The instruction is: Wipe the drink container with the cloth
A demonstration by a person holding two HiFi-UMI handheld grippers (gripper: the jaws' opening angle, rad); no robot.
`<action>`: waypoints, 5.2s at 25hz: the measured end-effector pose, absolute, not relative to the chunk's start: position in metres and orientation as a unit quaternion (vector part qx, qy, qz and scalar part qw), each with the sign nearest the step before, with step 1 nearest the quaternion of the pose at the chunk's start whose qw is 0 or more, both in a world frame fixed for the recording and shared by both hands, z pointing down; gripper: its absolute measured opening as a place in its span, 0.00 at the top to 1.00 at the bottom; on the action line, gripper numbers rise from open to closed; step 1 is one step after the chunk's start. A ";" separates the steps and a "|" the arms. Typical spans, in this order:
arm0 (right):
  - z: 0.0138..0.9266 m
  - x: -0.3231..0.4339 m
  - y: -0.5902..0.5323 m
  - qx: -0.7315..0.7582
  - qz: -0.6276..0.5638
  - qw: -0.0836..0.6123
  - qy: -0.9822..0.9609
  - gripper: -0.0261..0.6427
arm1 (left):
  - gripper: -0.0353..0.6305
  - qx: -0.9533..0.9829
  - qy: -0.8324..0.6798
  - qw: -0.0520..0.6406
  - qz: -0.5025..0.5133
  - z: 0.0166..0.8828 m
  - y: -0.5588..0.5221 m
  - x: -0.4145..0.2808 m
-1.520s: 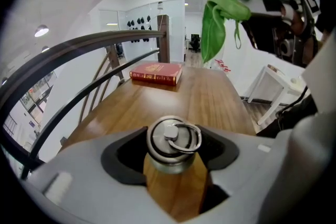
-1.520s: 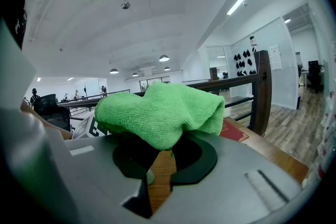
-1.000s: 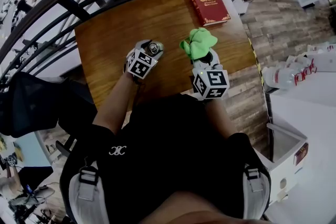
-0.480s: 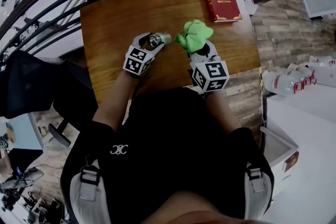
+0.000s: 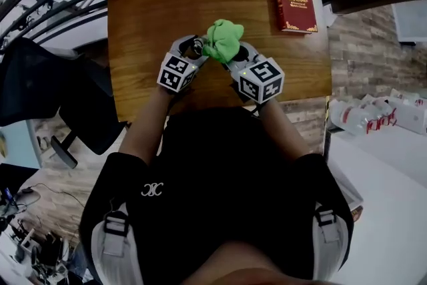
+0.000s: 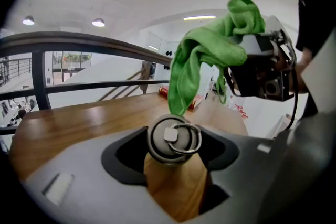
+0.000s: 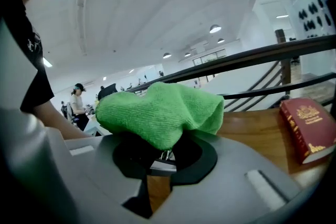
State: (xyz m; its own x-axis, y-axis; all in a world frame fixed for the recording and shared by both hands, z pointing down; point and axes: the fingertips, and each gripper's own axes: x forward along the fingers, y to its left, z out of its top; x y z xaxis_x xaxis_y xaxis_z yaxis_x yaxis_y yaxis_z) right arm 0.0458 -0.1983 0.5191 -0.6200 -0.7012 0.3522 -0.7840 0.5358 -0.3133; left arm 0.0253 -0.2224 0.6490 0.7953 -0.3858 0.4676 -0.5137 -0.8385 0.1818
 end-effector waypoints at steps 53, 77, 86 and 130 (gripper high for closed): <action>0.701 0.064 -0.272 0.298 0.414 0.315 -0.800 0.89 | 0.46 0.912 -0.287 0.016 0.293 0.659 -0.178 0.045; 0.680 0.090 -0.207 0.267 0.378 0.285 -0.839 0.89 | 0.46 0.887 -0.363 0.186 0.215 0.663 -0.202 0.022; 0.649 0.063 -0.206 0.221 0.335 0.283 -0.871 0.89 | 0.46 0.870 -0.385 0.245 0.184 0.664 -0.209 0.014; 0.698 0.060 -0.168 0.184 0.322 0.360 -0.856 0.89 | 0.46 0.697 -0.446 0.559 -0.047 0.686 -0.204 -0.028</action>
